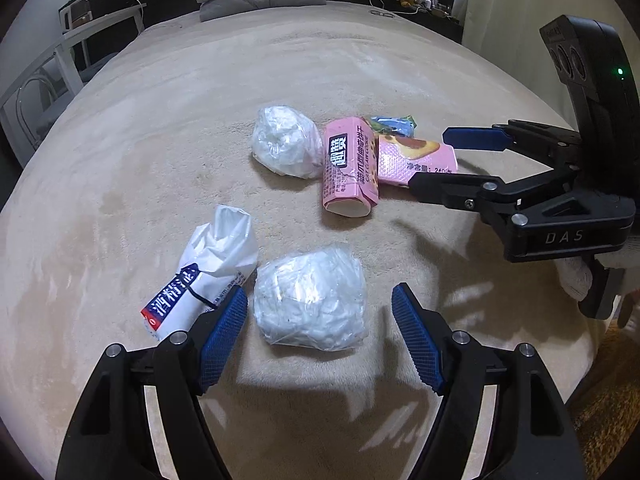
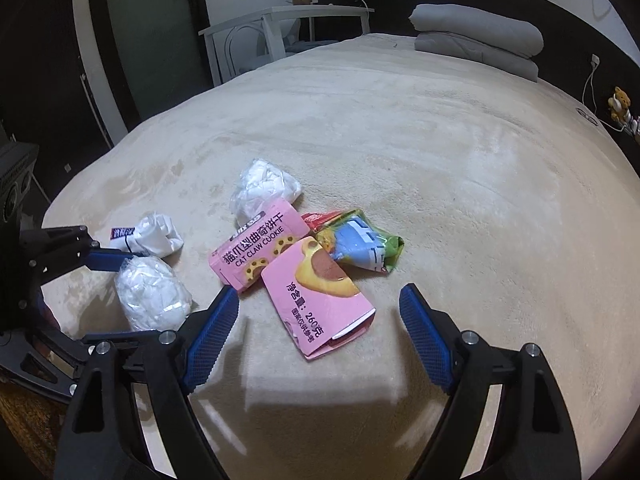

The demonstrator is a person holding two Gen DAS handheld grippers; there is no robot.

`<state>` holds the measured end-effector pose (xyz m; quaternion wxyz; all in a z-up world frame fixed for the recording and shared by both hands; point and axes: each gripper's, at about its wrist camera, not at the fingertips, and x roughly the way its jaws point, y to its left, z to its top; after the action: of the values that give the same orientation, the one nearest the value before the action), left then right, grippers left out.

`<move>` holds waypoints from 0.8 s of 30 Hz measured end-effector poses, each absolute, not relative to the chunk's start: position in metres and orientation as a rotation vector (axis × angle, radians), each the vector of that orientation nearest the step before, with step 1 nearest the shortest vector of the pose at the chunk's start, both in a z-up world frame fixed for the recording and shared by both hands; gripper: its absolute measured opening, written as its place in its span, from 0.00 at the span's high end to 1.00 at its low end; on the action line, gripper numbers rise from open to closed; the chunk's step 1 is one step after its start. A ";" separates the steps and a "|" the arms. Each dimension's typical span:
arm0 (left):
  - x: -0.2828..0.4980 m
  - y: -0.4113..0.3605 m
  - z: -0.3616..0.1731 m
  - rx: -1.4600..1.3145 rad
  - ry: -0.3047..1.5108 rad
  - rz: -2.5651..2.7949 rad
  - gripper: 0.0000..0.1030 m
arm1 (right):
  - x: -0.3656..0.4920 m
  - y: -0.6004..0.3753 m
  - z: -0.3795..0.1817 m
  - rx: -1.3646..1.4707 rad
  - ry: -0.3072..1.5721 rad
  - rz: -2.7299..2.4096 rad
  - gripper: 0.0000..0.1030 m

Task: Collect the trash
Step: 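Grasp the tissue ball with the left tool while the right tool grasps the pink cookie box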

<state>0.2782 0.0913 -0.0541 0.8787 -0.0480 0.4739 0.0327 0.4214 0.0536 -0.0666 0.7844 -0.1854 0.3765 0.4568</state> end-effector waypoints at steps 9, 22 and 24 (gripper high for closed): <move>0.289 0.079 -0.062 -0.002 1.007 0.063 0.49 | 0.412 0.069 -0.082 -0.565 0.750 0.987 0.45; 0.272 0.080 -0.052 -0.025 0.963 0.064 0.51 | 0.403 0.054 -0.065 -0.517 0.723 0.973 0.52; 0.269 0.079 -0.051 -0.029 0.956 0.062 0.51 | 0.400 0.050 -0.063 -0.503 0.727 0.976 0.53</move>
<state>0.2692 0.0794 -0.0509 0.8874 -0.0140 0.4599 0.0296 0.4000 0.0497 -0.0631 0.7910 -0.2338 0.3378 0.4534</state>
